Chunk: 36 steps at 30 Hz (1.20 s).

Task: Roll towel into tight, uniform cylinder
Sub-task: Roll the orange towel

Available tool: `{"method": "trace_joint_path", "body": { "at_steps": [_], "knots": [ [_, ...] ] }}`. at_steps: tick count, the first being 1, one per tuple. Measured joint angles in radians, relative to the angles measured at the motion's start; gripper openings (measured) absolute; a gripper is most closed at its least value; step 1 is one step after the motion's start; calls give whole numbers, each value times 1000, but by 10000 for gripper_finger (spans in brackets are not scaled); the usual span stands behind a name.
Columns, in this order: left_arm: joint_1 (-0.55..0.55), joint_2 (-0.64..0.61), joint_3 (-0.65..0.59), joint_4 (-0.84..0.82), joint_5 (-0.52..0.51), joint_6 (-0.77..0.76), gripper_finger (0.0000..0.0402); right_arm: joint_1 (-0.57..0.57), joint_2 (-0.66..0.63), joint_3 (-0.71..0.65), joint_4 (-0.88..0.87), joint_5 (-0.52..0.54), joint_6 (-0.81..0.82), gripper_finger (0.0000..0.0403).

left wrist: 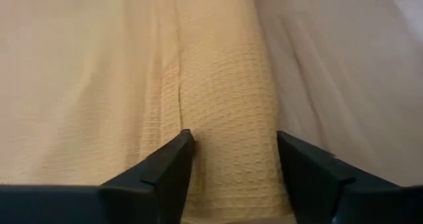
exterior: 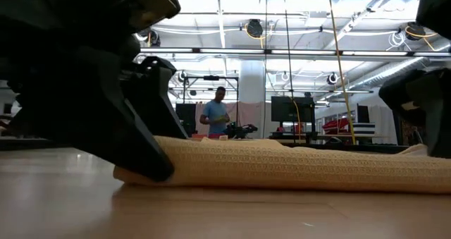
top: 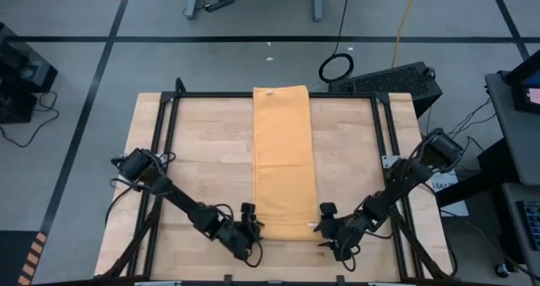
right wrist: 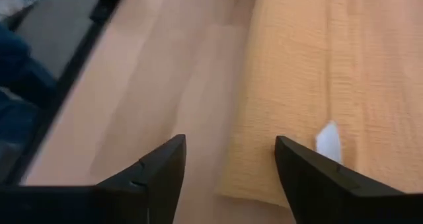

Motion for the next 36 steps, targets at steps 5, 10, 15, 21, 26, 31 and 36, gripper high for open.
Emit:
{"method": "trace_joint_path", "body": {
  "at_steps": [5, 10, 15, 21, 26, 31, 36],
  "knots": [
    [9, 0, 0, 2, 48, -1, 155, -1, 55, 17, -6, 6, -5, 210],
    [10, 0, 0, -1, 49, -31, 108, -1, 99, 45, 8, 17, -3, 149],
    [10, 0, 0, 7, 113, -108, 80, -3, 105, 64, -2, 6, 10, 64],
    [10, -14, 1, 35, 231, -132, 47, -3, 103, 70, -6, -34, 113, 10],
    [22, -47, 15, 35, 341, -161, 15, -3, 74, 70, -10, -67, 230, 5],
    [49, -91, 14, 35, 383, -261, 9, -7, 6, 70, -15, -114, 293, 3],
    [91, -113, 14, 61, 493, -346, 12, -21, -41, 70, -14, -175, 389, 2]
  ]
}}
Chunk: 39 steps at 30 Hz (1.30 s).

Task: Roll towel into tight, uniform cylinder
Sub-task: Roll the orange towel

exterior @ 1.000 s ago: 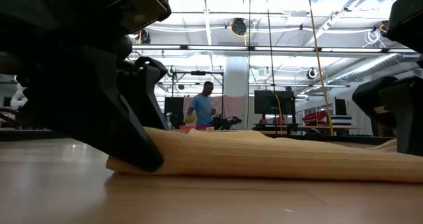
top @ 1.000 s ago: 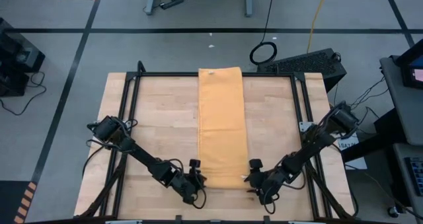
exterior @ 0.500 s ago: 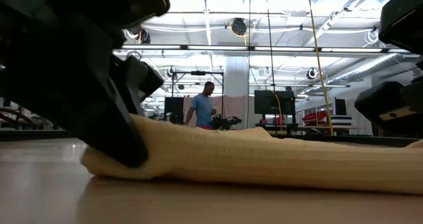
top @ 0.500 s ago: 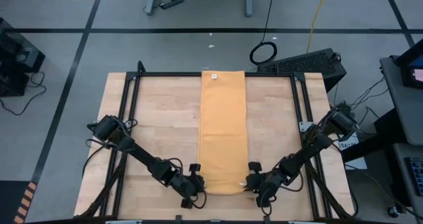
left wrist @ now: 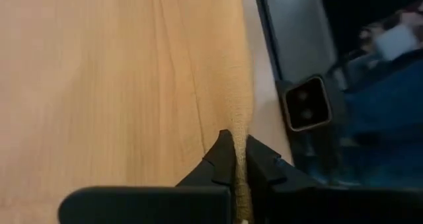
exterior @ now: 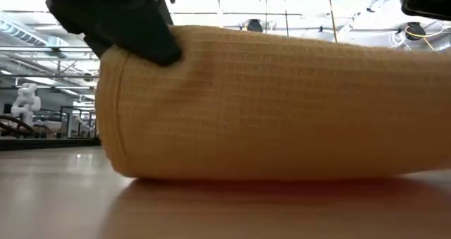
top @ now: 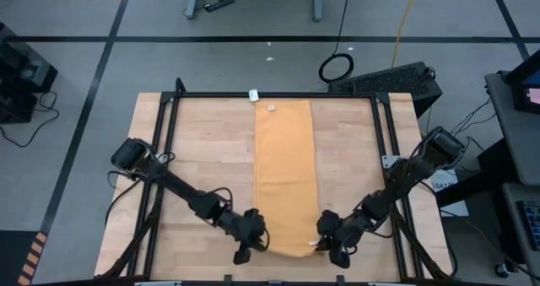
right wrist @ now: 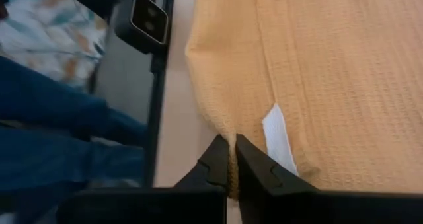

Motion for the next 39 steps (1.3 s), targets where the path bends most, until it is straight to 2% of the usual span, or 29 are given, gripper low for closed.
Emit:
{"method": "trace_joint_path", "body": {
  "at_steps": [7, 10, 16, 23, 35, 39],
  "knots": [
    [64, -3, 0, 37, 188, -146, 12, -35, -56, 0, 14, -123, 50, 2],
    [85, -7, -1, 39, 214, -167, 12, -61, -68, -3, 32, -204, 41, 2],
    [121, -5, -24, 50, 265, -186, 13, -145, -67, -95, 227, -444, 62, 2],
    [181, 27, -57, 60, 302, -204, 13, -238, -64, -229, 352, -565, 97, 2],
    [201, 63, -60, 103, 314, -204, 13, -303, -64, -268, 355, -671, 110, 2],
    [190, 63, -60, 98, 300, -204, 13, -306, -64, -267, 338, -640, 142, 2]
  ]
}}
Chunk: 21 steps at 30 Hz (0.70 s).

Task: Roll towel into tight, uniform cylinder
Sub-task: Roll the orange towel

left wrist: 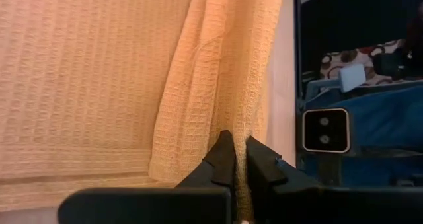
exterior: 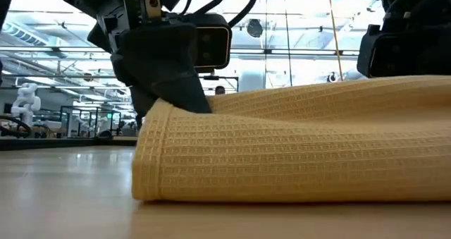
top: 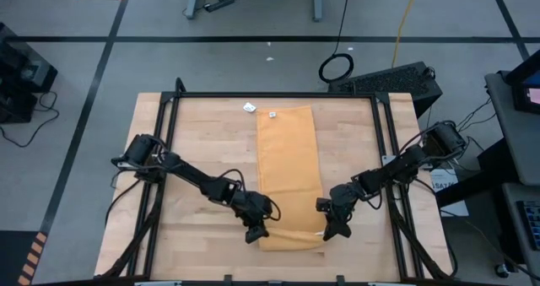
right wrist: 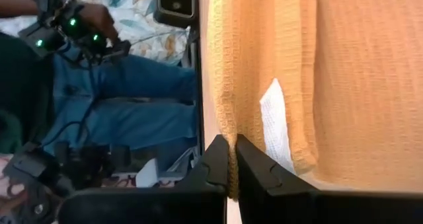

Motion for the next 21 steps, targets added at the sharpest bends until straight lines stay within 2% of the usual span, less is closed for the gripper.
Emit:
{"method": "trace_joint_path", "body": {
  "at_steps": [6, 13, 16, 21],
  "knots": [
    [-13, 0, -1, -2, -53, 4, 13, -3, 0, 0, -28, 6, 3, 2],
    [-31, 1, -1, -4, -149, 11, 16, -2, 0, -1, -109, 88, 46, 22],
    [-38, 1, -1, -7, -173, 9, 41, -2, 0, -1, -117, 101, 53, 34],
    [-40, 1, -2, -7, -187, 0, 117, -2, 0, -1, -141, 106, 85, 57]
  ]
}}
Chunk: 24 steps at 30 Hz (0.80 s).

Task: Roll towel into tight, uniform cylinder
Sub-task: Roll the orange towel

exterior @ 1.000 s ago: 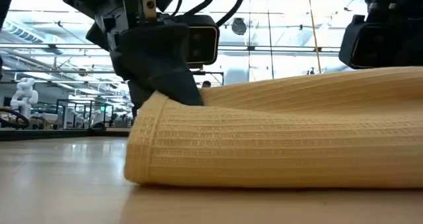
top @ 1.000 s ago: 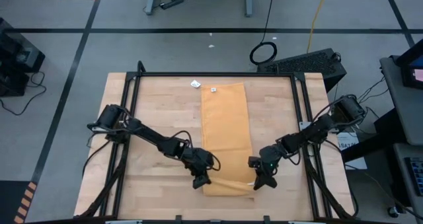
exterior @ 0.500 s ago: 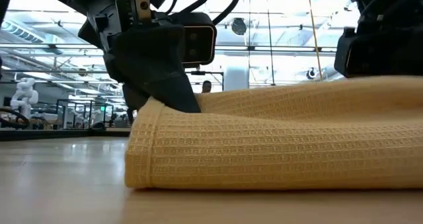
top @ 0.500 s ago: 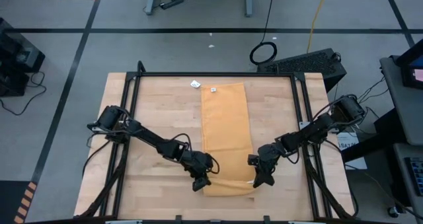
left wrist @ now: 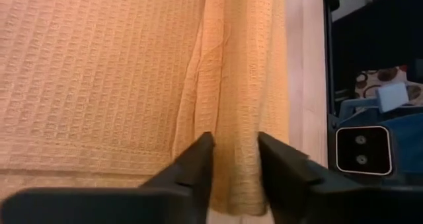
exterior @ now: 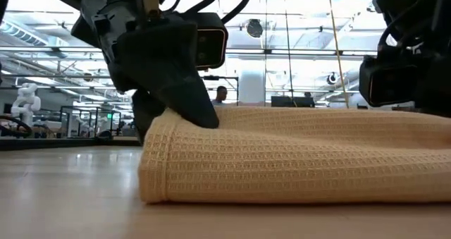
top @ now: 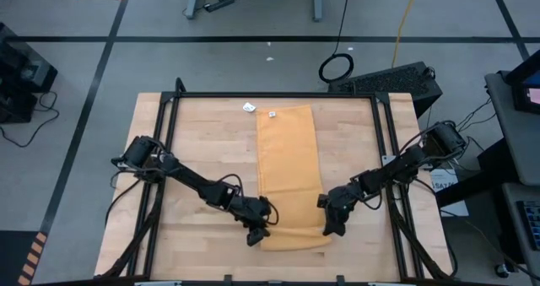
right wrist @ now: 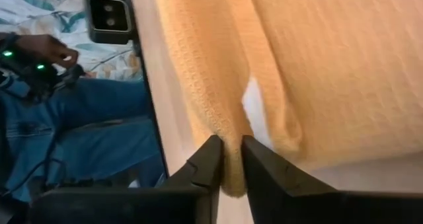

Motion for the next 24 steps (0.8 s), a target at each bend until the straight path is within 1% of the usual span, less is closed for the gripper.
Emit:
{"method": "trace_joint_path", "body": {
  "at_steps": [3, 6, 9, 12, 15, 18, 22, 24],
  "knots": [
    [1, -11, 0, -3, -2, -8, 166, 0, 0, 0, -14, 1, 30, 81],
    [1, -30, 0, -5, -9, 0, 205, 0, 0, 0, -25, 4, 62, 112],
    [1, -35, 0, -7, -16, 4, 234, 0, 0, 0, -28, 5, 68, 139],
    [1, -36, 0, -26, -26, 9, 253, 0, 0, 1, -32, 2, 86, 155],
    [4, -37, 0, -80, -46, 2, 259, 0, 0, 1, -33, 2, 113, 164],
    [5, -37, 0, -75, -25, 5, 254, 0, 0, 1, -33, 3, 110, 166],
    [4, -37, 0, 9, 91, 2, 238, 0, 0, 7, -37, 0, 53, 161],
    [-6, -37, 2, 65, 127, -6, 229, 1, 0, 10, -36, -2, 43, 151]
  ]
}}
